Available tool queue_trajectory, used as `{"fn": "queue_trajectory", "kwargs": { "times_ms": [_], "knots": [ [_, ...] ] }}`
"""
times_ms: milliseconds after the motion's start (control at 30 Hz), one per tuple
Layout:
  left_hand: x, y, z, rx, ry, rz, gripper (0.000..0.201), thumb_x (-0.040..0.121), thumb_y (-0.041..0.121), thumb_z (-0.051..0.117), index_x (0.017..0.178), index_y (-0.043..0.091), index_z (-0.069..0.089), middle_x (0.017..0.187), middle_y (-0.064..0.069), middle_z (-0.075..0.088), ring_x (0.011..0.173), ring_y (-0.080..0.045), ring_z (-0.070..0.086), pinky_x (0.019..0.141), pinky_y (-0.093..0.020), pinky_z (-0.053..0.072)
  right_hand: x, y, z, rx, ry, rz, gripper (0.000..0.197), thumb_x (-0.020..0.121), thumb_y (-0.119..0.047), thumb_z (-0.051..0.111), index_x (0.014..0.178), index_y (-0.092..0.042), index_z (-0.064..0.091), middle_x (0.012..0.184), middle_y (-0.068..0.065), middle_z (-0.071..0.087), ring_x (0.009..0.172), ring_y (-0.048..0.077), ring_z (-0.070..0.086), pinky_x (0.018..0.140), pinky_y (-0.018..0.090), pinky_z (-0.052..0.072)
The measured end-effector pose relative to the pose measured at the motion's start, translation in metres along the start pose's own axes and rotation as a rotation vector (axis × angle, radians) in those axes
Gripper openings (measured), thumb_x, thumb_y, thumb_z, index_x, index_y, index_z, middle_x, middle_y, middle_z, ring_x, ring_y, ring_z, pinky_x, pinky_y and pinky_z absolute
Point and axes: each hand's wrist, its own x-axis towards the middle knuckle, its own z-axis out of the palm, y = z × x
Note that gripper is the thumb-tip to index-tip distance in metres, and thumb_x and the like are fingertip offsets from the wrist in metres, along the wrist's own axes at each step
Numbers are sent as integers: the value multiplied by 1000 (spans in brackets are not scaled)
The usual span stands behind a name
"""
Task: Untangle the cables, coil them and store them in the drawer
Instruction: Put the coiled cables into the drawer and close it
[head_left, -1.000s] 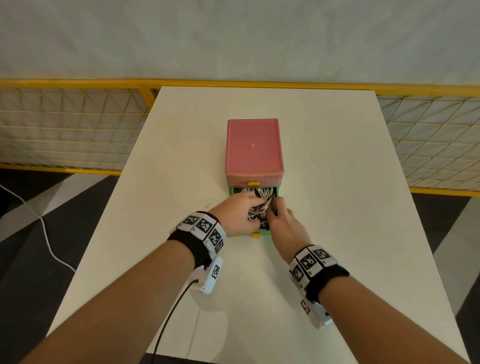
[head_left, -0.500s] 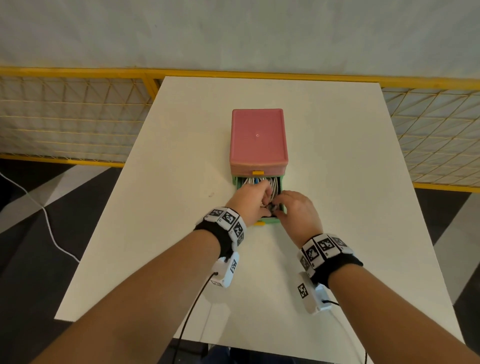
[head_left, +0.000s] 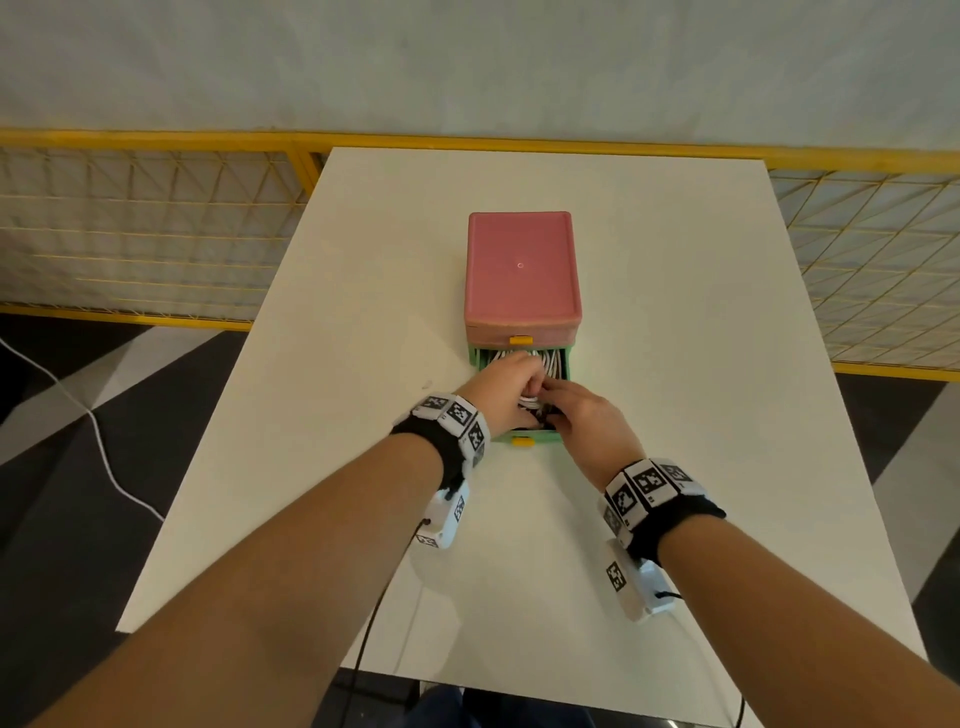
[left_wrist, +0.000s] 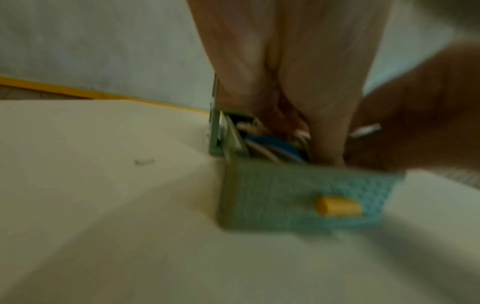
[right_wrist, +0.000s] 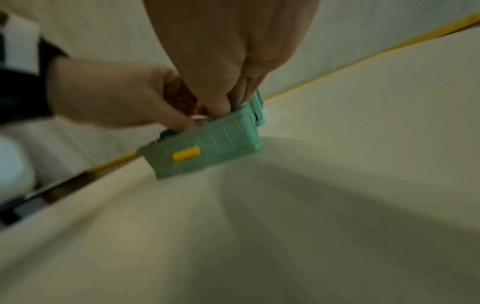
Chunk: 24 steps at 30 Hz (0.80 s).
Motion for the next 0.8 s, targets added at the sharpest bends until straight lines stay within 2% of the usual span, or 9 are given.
{"fn": "queue_trajectory", "kwargs": {
  "times_ms": [133, 267, 367, 433, 500, 567, 633, 733, 800],
  "knots": [
    [-8, -17, -24, 57, -62, 55, 30, 75, 1, 78, 104, 3, 71, 103, -6, 61, 94, -18, 55, 84, -25, 44, 4, 7, 3, -220, -172, -26, 51, 93, 3, 44, 141, -16, 43, 155, -1, 29, 136, 24, 41, 103, 33, 40],
    [-11, -23, -26, 173, -91, 77, 35, 80, 4, 76, 114, 3, 70, 111, -7, 60, 99, -21, 56, 84, -18, 36, 5, 3, 0, -305, -258, -11, 54, 94, 5, 37, 144, -15, 36, 158, -1, 19, 142, 25, 29, 109, 35, 35],
    [-10, -20, -23, 159, -94, 42, 31, 76, 1, 77, 106, 4, 67, 105, -2, 46, 88, -16, 48, 78, -17, 34, 3, 4, 2, -262, -225, -2, 55, 93, 4, 43, 144, -17, 38, 157, -1, 23, 135, 27, 41, 103, 36, 41],
    [-10, -19, -21, 154, -97, 17, 29, 75, -3, 76, 98, 7, 61, 104, -4, 42, 87, -20, 48, 77, -23, 40, 2, 4, 2, -182, -159, -1, 60, 91, 5, 47, 145, -19, 36, 157, -2, 23, 122, 30, 54, 96, 41, 48],
    [-10, -17, -14, 156, -70, -6, 28, 73, -6, 74, 90, 8, 57, 101, -7, 42, 88, -22, 47, 78, -30, 46, 2, 5, 4, -173, -146, -43, 64, 89, 7, 46, 146, -18, 33, 158, 0, 21, 123, 31, 54, 99, 41, 47],
    [-12, -14, -8, 186, -26, 0, 20, 78, -5, 69, 93, 5, 60, 102, -12, 47, 93, -23, 45, 85, -37, 47, -2, 4, 9, -282, -160, -120, 57, 89, 3, 48, 144, -10, 37, 154, 8, 29, 129, 31, 48, 109, 39, 36],
    [-15, -16, -5, 236, -44, -11, 23, 88, 2, 62, 110, 1, 65, 119, -17, 54, 108, -29, 49, 97, -37, 42, -7, 0, 16, -412, -145, -162, 49, 91, -14, 56, 136, 0, 46, 145, 19, 43, 129, 34, 48, 111, 42, 32],
    [-24, -24, -17, 160, -22, 24, 28, 88, 1, 64, 115, 4, 71, 115, -11, 64, 107, -26, 60, 97, -35, 44, -8, -3, 24, -577, -176, -137, 59, 70, -25, 81, 117, 5, 63, 124, 23, 61, 116, 37, 59, 97, 47, 44],
    [-29, -27, -34, 98, 185, 81, 25, 89, -1, 58, 108, 4, 73, 110, -7, 67, 100, -22, 63, 94, -34, 49, -3, -5, 23, -651, -189, -164, 65, 54, -23, 90, 108, 4, 68, 114, 22, 67, 106, 34, 65, 87, 45, 51]
  ]
}}
